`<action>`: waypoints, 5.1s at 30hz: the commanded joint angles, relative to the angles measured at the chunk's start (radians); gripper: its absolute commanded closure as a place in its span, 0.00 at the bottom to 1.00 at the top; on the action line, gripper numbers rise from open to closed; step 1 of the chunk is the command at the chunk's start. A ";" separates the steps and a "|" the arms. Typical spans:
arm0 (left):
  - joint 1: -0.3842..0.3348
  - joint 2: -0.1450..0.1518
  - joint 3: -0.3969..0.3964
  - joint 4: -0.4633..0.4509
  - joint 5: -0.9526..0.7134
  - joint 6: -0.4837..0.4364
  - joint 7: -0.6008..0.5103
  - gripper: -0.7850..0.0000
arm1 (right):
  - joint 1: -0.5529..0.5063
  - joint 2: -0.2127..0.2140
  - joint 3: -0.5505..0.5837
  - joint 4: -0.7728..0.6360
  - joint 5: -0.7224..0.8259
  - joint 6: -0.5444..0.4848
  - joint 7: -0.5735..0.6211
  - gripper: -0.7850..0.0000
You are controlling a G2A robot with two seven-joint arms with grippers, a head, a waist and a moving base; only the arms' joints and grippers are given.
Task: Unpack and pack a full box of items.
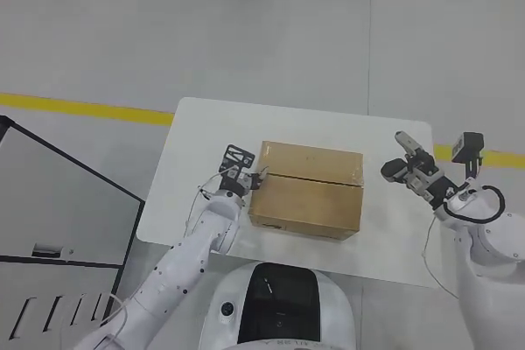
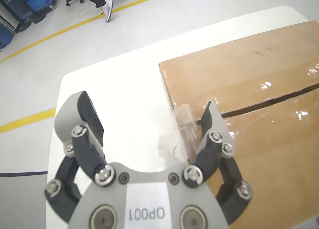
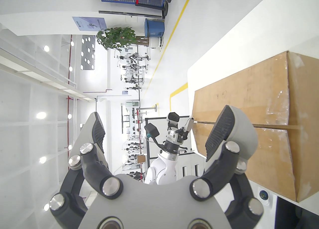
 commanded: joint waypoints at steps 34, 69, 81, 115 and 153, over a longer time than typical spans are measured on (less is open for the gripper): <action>0.154 0.001 -0.127 -0.199 -0.026 -0.076 -0.034 0.00 | 0.028 0.023 -0.025 0.043 0.020 0.010 -0.004 0.00; 0.066 -0.029 -0.169 0.044 -0.002 0.038 0.019 0.00 | 0.025 0.041 -0.026 0.050 0.057 0.012 -0.014 0.00; 0.208 -0.010 -0.306 -0.207 -0.159 -0.121 -0.095 0.00 | -0.009 0.046 0.066 0.226 0.323 0.017 0.120 0.00; 0.303 0.000 -0.343 -0.252 -0.125 -0.161 -0.103 0.00 | 0.197 0.041 -0.181 0.553 0.179 -0.075 0.084 0.12; 0.303 0.000 -0.343 -0.252 -0.125 -0.161 -0.103 0.00 | 0.402 0.017 -0.288 0.643 0.391 -0.100 0.023 0.26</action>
